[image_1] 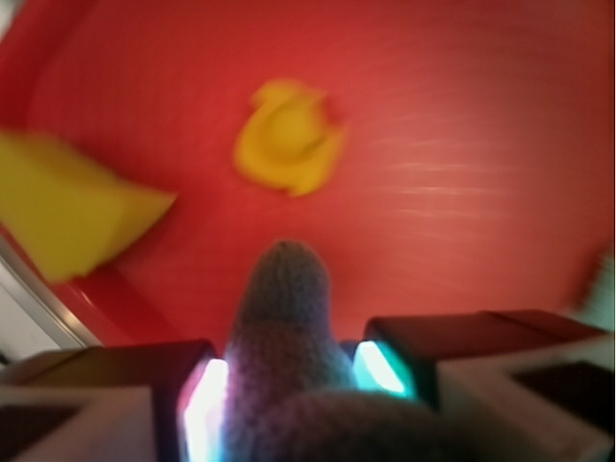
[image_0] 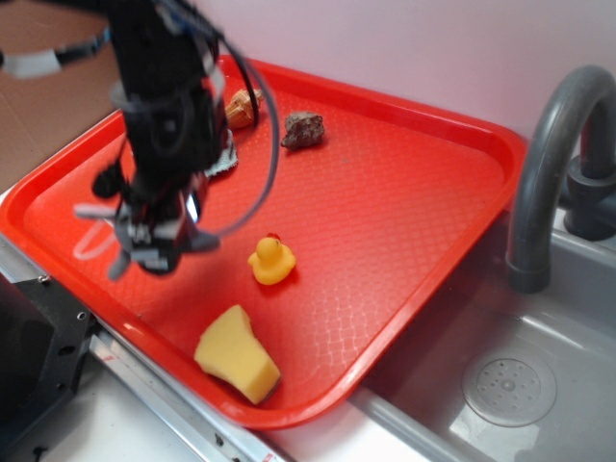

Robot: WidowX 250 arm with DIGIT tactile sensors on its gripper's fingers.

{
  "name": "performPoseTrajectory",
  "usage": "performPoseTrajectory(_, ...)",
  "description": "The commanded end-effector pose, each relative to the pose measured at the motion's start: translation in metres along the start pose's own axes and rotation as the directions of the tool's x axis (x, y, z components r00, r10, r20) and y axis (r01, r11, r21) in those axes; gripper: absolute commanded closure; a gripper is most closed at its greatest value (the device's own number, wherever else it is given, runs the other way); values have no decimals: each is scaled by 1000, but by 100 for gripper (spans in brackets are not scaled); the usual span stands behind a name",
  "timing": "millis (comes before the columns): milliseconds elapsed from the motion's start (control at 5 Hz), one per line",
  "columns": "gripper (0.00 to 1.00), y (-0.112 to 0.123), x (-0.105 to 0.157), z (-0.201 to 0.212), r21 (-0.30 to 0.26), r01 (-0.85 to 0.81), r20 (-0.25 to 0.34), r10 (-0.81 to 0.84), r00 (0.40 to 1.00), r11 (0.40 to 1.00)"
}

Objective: Grab the gray animal.

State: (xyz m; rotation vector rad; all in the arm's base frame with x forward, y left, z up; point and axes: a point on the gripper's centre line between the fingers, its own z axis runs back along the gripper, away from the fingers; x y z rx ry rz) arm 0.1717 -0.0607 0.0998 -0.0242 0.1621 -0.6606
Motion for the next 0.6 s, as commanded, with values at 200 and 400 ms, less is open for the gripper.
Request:
performPoseTrajectory(200,100,-3,-61,90,-79,-596,209,598,774,799)
performPoseTrajectory(400,100,7,-62,83,-85,-544,219,548,807,835)
